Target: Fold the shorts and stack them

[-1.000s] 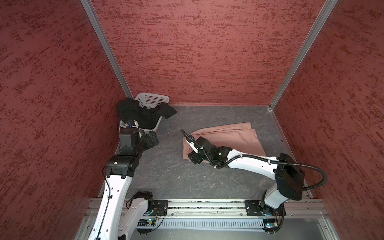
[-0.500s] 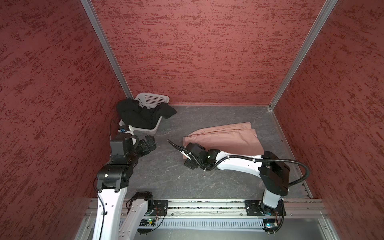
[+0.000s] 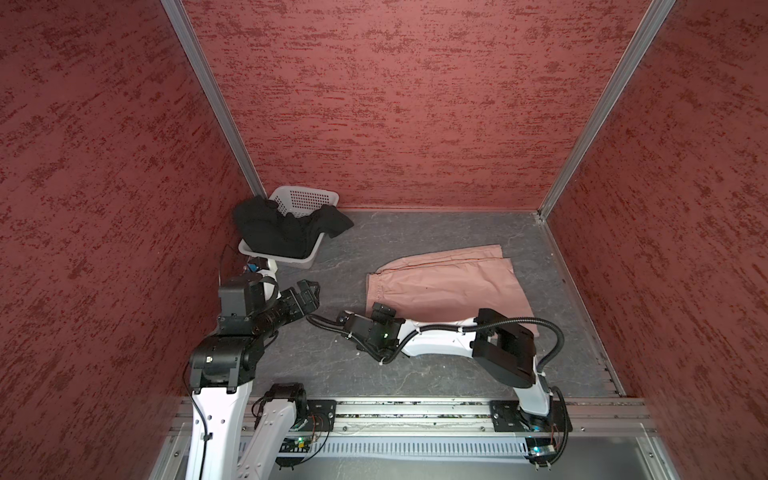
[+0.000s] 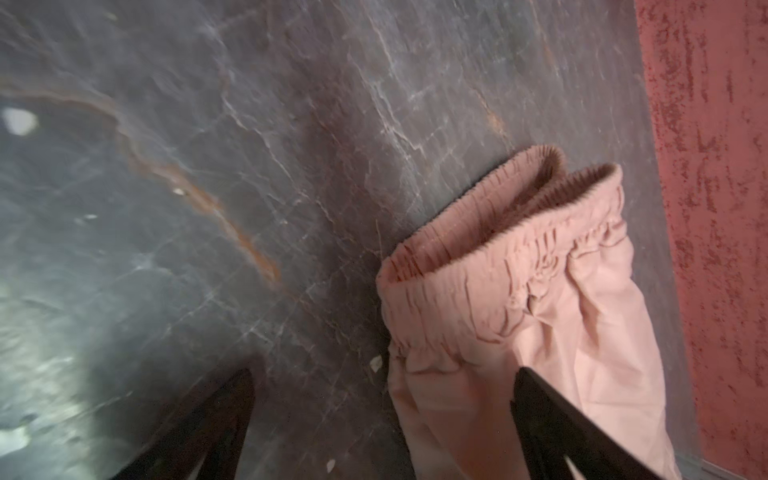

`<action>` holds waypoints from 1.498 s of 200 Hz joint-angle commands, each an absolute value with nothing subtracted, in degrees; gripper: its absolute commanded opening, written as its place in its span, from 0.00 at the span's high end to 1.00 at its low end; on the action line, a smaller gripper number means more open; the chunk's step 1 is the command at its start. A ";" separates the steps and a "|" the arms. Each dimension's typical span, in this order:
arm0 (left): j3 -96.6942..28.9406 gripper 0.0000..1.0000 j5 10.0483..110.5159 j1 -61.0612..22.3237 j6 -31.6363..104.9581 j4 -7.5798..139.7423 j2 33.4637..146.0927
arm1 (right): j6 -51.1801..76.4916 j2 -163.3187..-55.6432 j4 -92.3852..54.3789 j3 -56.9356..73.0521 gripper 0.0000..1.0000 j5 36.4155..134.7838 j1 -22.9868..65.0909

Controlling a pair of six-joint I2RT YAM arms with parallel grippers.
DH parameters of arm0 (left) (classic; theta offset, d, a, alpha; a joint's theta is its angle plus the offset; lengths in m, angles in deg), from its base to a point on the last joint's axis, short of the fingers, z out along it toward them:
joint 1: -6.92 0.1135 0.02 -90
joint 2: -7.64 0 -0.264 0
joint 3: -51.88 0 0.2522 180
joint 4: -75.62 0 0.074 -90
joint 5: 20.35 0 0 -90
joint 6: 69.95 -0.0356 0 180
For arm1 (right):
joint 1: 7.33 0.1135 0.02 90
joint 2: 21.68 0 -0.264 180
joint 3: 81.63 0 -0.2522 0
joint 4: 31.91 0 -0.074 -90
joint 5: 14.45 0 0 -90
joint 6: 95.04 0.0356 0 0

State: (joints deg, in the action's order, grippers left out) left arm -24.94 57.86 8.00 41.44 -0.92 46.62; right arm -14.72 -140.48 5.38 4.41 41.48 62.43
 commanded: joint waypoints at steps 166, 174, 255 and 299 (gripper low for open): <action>-7.56 0.01 44.91 11.75 49.92 15.97 48.63 | 1.39 -127.70 -16.08 17.19 1.00 55.74 54.89; -4.89 0.01 42.81 11.68 51.26 18.61 48.50 | 2.06 -126.24 -18.52 19.22 1.00 57.13 54.35; 16.23 0.01 46.02 -3.67 68.50 49.01 47.72 | 1.24 -122.84 -30.50 30.03 1.00 64.87 53.67; 19.52 0.01 48.40 -8.08 71.03 60.80 58.01 | -0.52 -123.25 -30.45 29.71 1.00 66.47 53.69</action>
